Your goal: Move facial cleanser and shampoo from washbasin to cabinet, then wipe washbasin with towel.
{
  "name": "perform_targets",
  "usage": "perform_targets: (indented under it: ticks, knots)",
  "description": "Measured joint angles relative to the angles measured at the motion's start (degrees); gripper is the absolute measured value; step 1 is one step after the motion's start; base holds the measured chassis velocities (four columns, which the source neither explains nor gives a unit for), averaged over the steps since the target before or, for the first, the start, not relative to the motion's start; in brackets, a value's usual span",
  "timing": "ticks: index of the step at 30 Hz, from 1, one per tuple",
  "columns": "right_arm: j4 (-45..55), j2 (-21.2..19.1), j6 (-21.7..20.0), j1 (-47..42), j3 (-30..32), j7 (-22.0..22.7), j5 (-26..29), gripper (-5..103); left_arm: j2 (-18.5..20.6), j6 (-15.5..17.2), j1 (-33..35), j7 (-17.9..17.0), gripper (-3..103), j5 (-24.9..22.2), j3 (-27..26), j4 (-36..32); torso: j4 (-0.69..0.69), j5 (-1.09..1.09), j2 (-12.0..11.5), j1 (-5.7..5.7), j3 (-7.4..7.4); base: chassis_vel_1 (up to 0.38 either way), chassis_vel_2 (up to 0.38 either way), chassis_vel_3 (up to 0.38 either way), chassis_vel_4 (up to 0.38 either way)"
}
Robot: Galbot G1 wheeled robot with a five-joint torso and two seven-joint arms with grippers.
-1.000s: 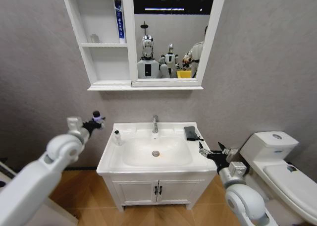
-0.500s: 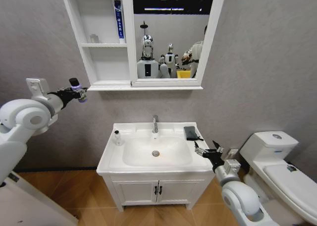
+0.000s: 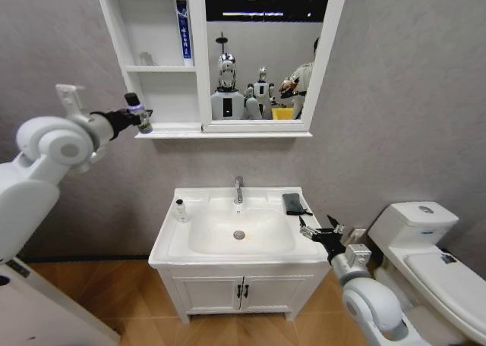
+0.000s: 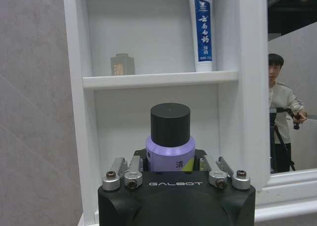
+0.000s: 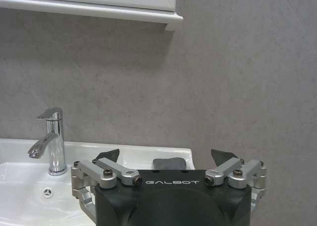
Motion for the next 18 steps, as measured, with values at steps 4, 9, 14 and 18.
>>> perform_targets:
  ticks: [4, 9, 14, 18]
  knots:
    - [0.3, -0.2, 0.0, -0.3, 0.9, 0.2, 0.2, 100, -4.0, 0.8, -6.4, 1.8, 43, 3.2, 5.2, 8.9, 0.05, -0.02, 0.0, 0.0, 0.0, 0.0, 0.0, 0.0, 0.0]
    - [0.3, -0.1, 0.1, -0.3, 1.1, 0.3, 0.4, 100, -9.2, 0.8, -11.1, 4.6, 43, 7.5, 9.4, 17.4, 0.04, -0.02, 0.0, 0.0, 0.0, 0.0, 0.0, 0.0, 0.0]
    - [0.0, -0.1, 0.3, -0.1, 1.2, 0.3, 0.4, 100, -14.7, 0.2, -14.0, 6.7, 43, 11.4, 12.1, 24.6, 0.01, -0.01, 0.0, 0.0, 0.0, 0.0, 0.0, 0.0, 0.0]
    - [-0.2, -0.3, 0.4, 0.1, 1.4, 0.3, 0.7, 100, -18.7, -0.7, -15.5, 7.9, 43, 14.7, 13.2, 30.9, 0.01, -0.01, 0.0, 0.0, 0.0, 0.0, 0.0, 0.0, 0.0]
